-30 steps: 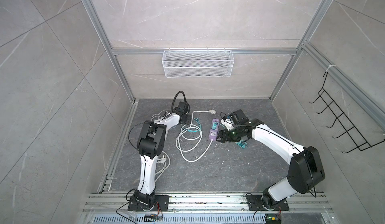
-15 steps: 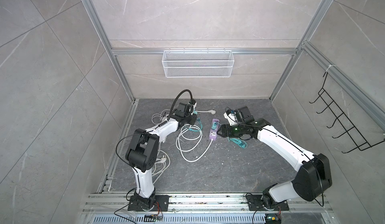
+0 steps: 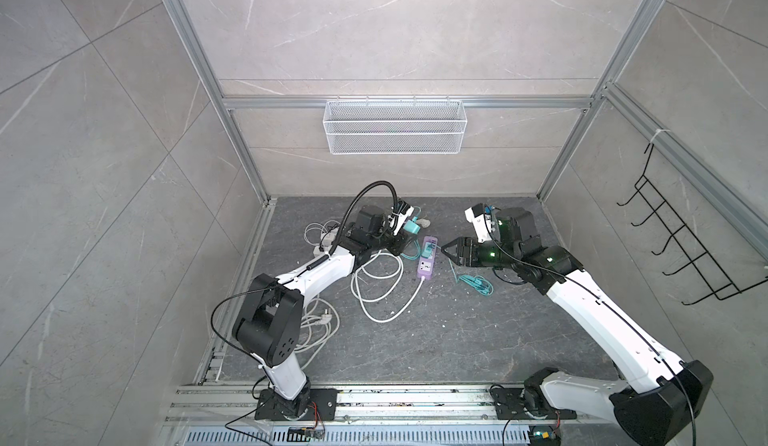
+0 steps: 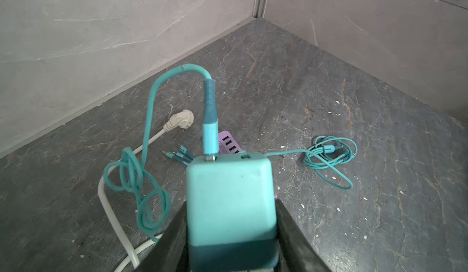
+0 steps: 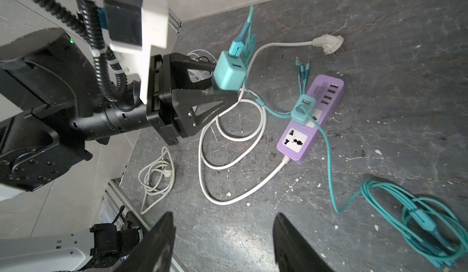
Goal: Insert the plug
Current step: 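Carry the cube toward the right gripper while the right gripper closes on it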
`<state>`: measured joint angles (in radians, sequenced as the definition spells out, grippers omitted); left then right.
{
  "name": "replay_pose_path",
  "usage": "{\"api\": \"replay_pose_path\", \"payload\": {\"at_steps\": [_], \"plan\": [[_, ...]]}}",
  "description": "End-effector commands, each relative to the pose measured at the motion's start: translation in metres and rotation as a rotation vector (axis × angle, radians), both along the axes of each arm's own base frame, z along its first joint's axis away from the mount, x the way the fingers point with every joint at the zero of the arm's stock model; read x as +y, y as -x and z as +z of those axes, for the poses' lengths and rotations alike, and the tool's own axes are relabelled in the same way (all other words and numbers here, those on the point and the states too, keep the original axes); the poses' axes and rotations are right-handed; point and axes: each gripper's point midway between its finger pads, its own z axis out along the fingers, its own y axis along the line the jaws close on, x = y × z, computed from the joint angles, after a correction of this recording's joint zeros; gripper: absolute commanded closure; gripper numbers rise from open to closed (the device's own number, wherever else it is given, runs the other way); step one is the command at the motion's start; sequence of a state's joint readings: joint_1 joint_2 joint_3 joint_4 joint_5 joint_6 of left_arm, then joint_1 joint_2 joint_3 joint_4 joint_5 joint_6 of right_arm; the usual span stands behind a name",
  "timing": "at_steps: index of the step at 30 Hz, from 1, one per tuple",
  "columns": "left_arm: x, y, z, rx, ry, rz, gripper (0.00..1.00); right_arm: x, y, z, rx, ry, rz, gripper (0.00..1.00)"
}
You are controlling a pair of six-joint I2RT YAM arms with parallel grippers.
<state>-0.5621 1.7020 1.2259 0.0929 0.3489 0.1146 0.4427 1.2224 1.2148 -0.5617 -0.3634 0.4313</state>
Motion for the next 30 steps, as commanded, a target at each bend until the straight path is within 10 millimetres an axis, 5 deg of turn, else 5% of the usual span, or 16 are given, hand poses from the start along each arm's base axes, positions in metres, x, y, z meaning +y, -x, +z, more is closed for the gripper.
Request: {"api": "replay_pose_path", "payload": {"at_steps": [1,9,18,30], "plan": [[-0.02,0.019,0.046,-0.123,0.085,-0.123,0.84,-0.002,-0.002,-0.007,0.013,-0.003,-0.024,0.38],[-0.032,0.047,0.07,-0.157,0.132,-0.231,0.84,-0.004,-0.001,-0.004,-0.003,-0.015,-0.031,0.4],[-0.053,0.069,0.055,-0.112,0.156,-0.331,0.84,-0.003,-0.02,-0.016,0.028,-0.045,-0.085,0.43],[-0.053,0.076,0.051,-0.124,0.168,-0.356,0.85,0.008,-0.047,-0.02,0.089,-0.113,-0.098,0.47]]}}
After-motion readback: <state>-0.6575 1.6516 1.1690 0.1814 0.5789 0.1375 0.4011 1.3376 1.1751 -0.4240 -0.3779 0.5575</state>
